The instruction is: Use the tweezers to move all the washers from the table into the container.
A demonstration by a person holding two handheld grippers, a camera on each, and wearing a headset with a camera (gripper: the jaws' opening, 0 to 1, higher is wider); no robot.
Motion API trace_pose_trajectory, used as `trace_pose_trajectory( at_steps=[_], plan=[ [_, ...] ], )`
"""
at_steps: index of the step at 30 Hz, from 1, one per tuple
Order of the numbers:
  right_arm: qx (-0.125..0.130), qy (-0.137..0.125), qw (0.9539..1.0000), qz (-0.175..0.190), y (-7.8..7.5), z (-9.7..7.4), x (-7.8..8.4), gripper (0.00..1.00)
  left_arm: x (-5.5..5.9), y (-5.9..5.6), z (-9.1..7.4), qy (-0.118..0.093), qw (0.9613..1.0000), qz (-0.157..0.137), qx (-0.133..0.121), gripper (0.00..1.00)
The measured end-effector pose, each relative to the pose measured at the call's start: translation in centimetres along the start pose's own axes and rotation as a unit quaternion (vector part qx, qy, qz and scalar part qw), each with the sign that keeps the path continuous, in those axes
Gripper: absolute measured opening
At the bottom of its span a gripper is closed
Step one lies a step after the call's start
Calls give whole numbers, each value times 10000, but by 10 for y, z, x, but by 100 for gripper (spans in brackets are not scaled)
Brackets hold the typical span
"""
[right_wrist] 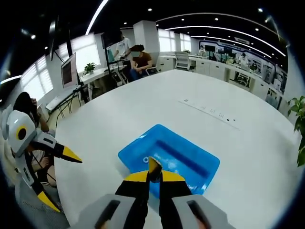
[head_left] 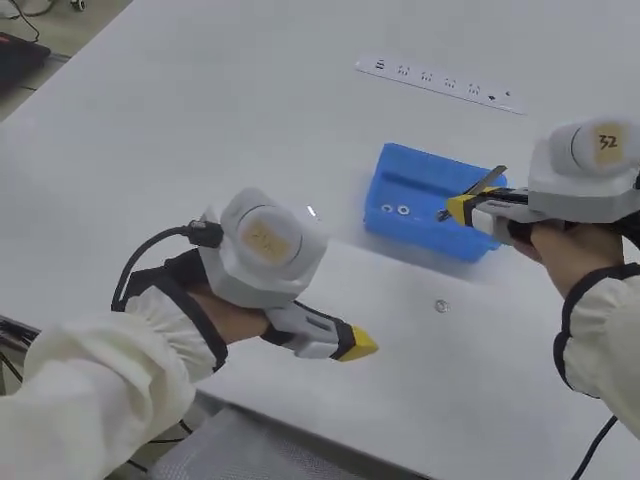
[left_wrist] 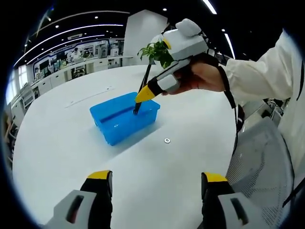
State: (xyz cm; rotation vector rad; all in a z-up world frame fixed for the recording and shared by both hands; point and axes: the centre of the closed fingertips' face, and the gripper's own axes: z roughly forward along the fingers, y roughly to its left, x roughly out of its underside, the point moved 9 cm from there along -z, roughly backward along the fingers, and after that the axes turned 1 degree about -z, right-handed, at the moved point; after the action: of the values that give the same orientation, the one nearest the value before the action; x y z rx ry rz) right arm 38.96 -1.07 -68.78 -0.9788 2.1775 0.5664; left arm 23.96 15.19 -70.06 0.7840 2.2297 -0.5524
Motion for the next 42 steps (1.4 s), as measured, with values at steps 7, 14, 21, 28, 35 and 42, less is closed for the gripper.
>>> trace_pose_trajectory(
  at_steps=[7,14,21,28,35,42],
  plan=[
    [-26,290,9995,89,-3,17,1,3,3,5,0,27,10000,-42,-28,77],
    [-11,653,9978,132,-6,29,5,3,4,7,0,33,10000,-69,-44,77],
    [-16,728,9972,186,-20,39,5,4,5,8,1,57,9999,-86,-44,77],
    [-82,717,9972,202,-24,41,6,5,4,8,1,55,9999,-82,-28,77],
    [-66,572,9982,183,-22,28,0,5,1,9,0,11,10000,-83,-45,77],
    [-73,224,9995,210,-10,-4,-5,4,-1,9,-2,-4,10000,-37,-58,77]
  ],
)
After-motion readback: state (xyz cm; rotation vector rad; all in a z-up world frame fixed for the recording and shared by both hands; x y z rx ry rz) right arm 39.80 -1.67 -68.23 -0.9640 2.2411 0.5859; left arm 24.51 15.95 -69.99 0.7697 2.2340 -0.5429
